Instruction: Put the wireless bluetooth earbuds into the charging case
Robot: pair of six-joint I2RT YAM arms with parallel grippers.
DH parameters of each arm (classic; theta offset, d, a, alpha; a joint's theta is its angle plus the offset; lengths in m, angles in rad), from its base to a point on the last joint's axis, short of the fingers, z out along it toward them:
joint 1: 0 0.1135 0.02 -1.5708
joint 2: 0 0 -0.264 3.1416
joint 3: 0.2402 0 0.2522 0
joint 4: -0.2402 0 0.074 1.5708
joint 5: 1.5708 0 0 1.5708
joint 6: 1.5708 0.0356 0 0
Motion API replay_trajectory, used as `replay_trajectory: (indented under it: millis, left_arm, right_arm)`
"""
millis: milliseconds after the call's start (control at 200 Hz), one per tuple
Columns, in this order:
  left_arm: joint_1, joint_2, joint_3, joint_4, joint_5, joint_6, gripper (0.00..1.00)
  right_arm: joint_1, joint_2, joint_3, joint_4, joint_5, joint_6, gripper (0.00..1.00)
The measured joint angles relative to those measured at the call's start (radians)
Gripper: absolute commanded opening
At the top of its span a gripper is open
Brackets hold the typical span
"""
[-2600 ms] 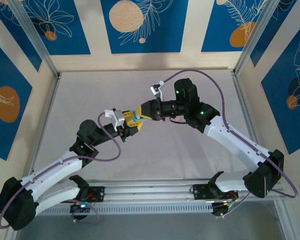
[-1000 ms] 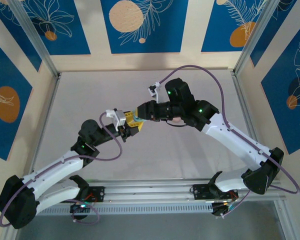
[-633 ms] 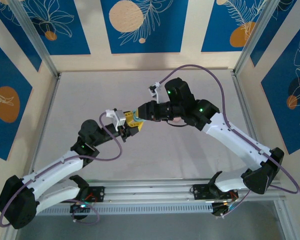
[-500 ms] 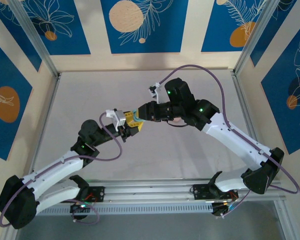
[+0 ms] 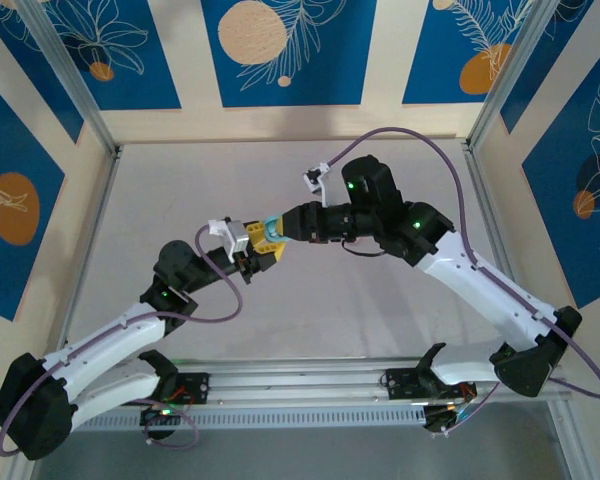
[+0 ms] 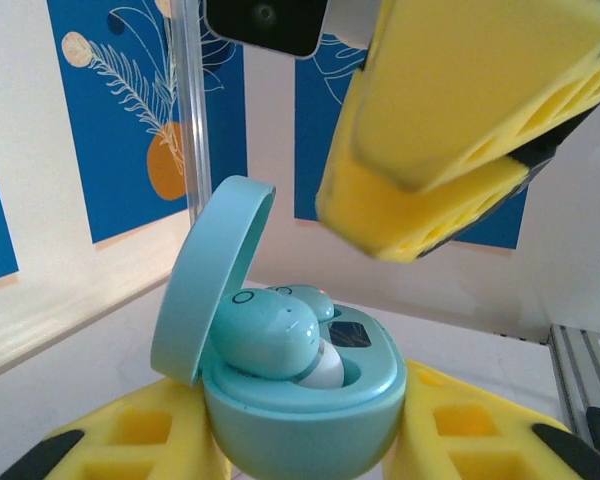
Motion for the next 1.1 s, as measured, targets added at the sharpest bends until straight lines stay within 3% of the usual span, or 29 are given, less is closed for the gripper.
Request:
replay_trajectory:
  millis: [395,795,1100]
  left_arm:
    - [0.0,0.0,0.0,0.0,0.001,0.0,0.35]
    - [0.0,-0.004,0.0,-0.003,0.001,-0.001,0.35]
    - [0.0,-0.008,0.0,-0.007,0.001,0.0,0.35]
  right_arm:
    - [0.011,0.037,0.057,-0.029,0.004,-0.019,0.22]
    - [0.023,0.115,0.134,-0.104,0.092,-0.076,0.22]
    - [0.027,0.126,0.146,-0.153,0.078,-0.116,0.23]
